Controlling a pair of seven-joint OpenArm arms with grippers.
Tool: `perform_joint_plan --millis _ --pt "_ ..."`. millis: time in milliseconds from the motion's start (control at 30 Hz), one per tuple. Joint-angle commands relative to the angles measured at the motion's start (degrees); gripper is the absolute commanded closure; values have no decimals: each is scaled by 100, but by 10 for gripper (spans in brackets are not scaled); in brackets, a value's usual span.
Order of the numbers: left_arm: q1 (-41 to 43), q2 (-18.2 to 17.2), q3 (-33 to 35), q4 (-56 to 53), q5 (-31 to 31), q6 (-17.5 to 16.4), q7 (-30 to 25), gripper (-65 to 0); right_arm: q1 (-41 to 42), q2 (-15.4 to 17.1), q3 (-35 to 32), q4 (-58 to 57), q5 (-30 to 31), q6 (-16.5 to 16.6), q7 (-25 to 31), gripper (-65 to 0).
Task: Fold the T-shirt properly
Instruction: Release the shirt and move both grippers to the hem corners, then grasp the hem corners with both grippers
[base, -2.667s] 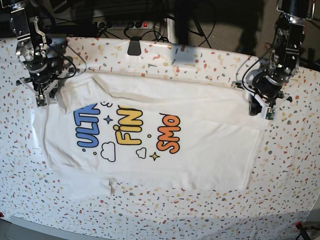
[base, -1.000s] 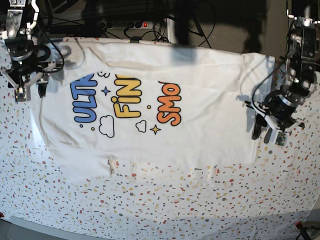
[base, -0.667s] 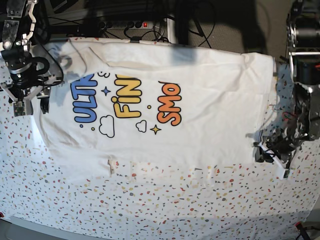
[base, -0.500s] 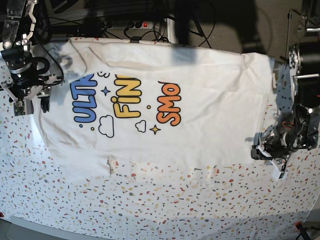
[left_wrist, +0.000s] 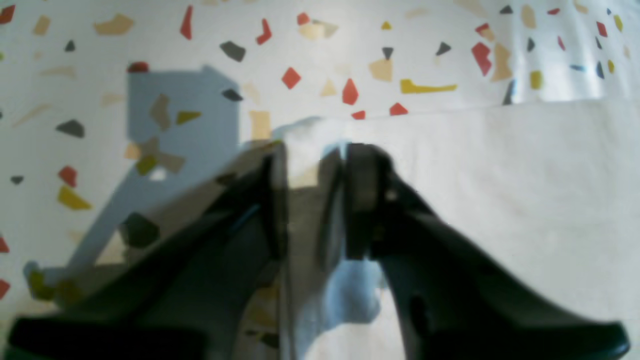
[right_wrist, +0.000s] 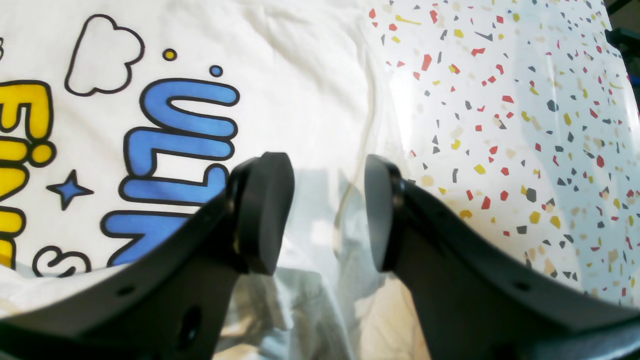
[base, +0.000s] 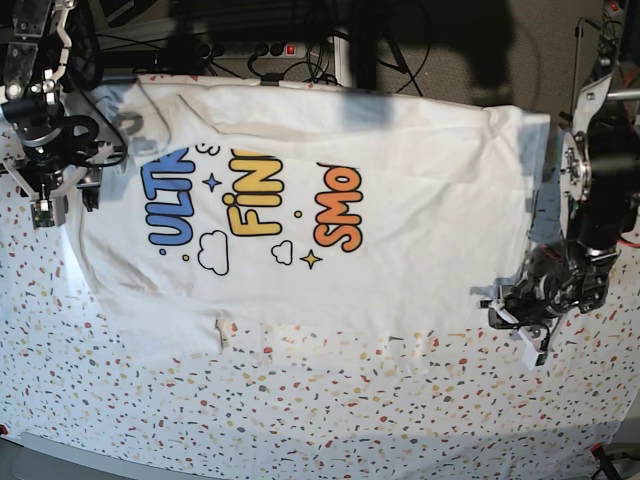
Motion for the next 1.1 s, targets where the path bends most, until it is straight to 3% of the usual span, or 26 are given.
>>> perform_joint_plan --millis 0,100,233,433,600,767,933,1067 --pt "-136 -35 -4 31 44 -42 199 -78 33 79 39 94 28 -31 238 -271" --pt "-136 -35 -4 31 33 -44 188 0 33 79 39 83 28 -28 807 -271" --pt "-120 -35 -4 31 35 -44 -116 0 289 103 39 -105 205 -31 1447 -271" --pt "-70 -33 -4 31 33 -44 -348 0 1473 522 -170 -1305 1180 -24 728 -271" --pt "15 -35 -4 31 33 -42 -339 0 2804 1019 -1115 -2763 1290 -24 199 -271" --pt "68 -35 -7 31 33 -42 -162 0 4188 1178 -2092 -4450 1296 -13 81 -271" --pt "70 -35 -7 31 31 -39 -149 0 5748 1176 -2804 -6345 1235 514 -44 -271" --pt "70 -39 -7 31 33 -42 -149 0 6804 1176 -3104 -7873 551 835 361 -271"
